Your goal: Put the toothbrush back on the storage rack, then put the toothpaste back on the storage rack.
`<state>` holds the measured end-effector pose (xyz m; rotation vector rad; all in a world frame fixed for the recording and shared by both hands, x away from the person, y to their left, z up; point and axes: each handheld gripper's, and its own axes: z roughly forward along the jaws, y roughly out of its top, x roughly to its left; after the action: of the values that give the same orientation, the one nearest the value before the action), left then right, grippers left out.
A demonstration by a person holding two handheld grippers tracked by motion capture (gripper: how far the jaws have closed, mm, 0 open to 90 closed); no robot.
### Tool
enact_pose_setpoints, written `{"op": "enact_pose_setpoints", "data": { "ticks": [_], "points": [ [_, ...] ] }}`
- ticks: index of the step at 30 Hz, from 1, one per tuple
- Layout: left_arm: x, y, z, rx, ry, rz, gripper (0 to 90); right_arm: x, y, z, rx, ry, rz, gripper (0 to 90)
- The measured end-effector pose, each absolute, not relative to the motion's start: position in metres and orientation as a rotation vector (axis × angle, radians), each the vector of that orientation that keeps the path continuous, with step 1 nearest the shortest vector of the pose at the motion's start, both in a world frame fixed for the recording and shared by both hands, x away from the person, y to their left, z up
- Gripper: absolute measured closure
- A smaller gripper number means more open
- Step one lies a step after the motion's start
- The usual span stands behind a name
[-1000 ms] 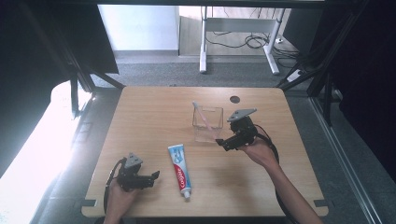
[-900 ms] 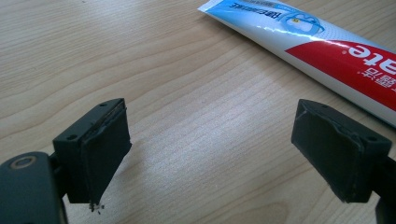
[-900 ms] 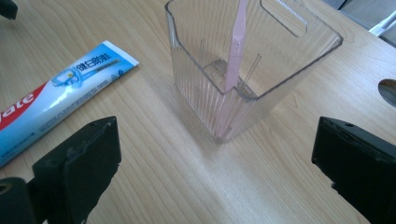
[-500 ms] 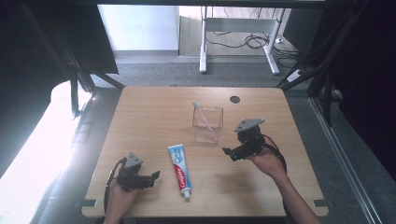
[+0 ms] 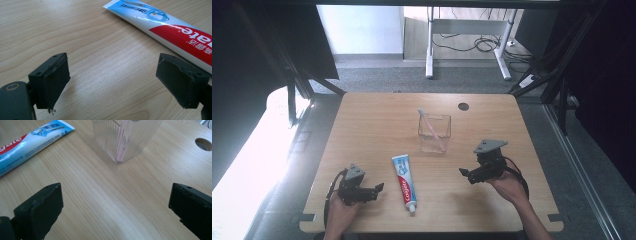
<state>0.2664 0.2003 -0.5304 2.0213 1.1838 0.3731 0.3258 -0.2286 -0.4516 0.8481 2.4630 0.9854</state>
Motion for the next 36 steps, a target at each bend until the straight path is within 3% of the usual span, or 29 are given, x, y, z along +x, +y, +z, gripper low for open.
{"op": "enact_pose_setpoints", "data": {
  "ticks": [15,26,36],
  "points": [
    [0.265,0.193,-0.529,2.025,1.193,0.351,11.6,0.296,-0.260,-0.481,0.935,2.443,0.974,0.0],
    [0.264,0.189,-0.528,2.069,1.179,0.387,11.3,0.283,-0.265,-0.500,0.963,2.416,0.997,0.0],
    [0.262,0.189,-0.523,2.047,1.165,0.338,11.5,0.279,-0.269,-0.514,0.972,2.413,0.987,0.0]
  ]
}}
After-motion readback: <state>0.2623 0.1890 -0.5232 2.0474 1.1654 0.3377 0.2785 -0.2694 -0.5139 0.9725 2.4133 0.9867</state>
